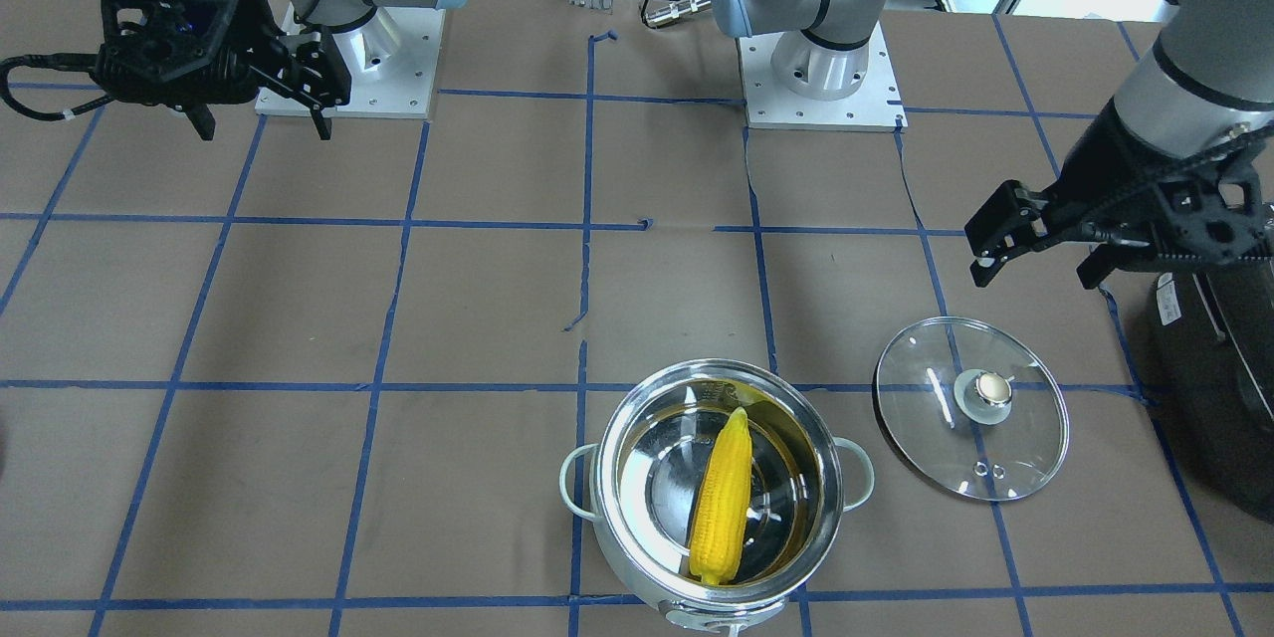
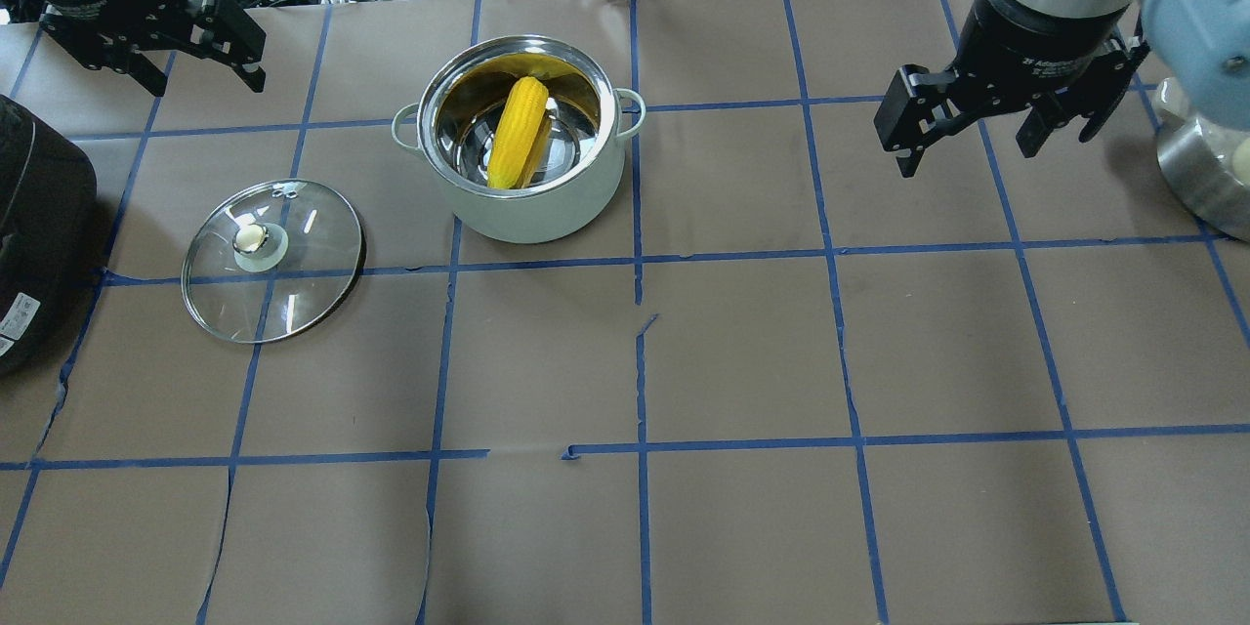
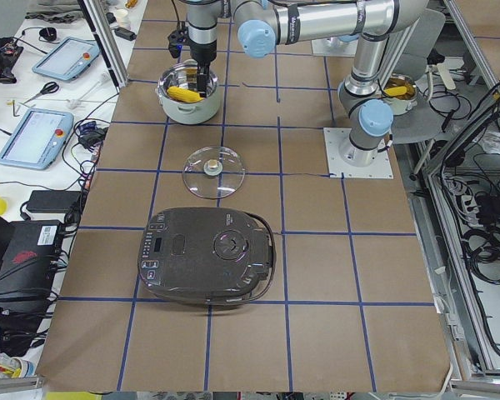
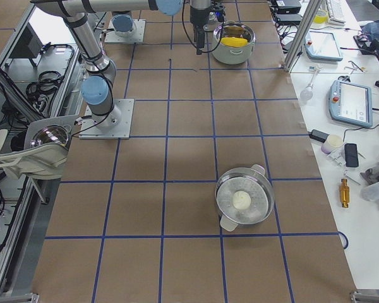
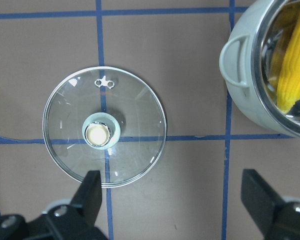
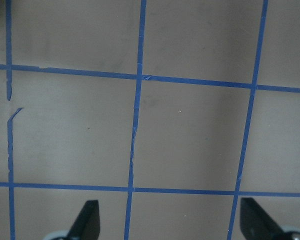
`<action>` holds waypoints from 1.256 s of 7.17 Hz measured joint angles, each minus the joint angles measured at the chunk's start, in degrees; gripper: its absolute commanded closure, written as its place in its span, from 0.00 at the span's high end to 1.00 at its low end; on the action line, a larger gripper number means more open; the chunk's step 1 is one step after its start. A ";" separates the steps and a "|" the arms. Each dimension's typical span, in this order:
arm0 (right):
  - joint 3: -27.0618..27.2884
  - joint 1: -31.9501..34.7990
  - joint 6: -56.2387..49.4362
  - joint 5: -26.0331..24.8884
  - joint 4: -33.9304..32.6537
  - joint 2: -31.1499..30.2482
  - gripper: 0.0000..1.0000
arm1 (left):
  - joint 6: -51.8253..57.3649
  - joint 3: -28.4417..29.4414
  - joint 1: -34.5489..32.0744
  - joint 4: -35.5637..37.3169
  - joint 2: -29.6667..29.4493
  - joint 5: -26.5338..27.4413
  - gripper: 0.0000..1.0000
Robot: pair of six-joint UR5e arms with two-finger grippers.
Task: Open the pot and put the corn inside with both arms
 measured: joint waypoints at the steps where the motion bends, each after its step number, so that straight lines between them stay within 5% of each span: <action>1: 0.01 -0.21 -1.10 0.97 0.30 -0.59 1.00 | -0.25 0.36 -0.02 -0.86 0.56 -0.10 1.00; 4: 0.01 -0.35 1.54 5.71 0.59 -0.89 1.00 | -7.84 1.37 -6.23 -1.45 0.63 0.08 1.00; 6: 0.01 -0.29 2.62 6.22 0.87 -0.88 1.00 | -15.17 1.69 -14.64 -1.95 1.04 3.35 1.00; 9: -0.07 -1.96 4.45 5.63 2.30 -0.83 1.00 | -16.76 0.72 -17.34 -4.38 4.61 3.05 1.00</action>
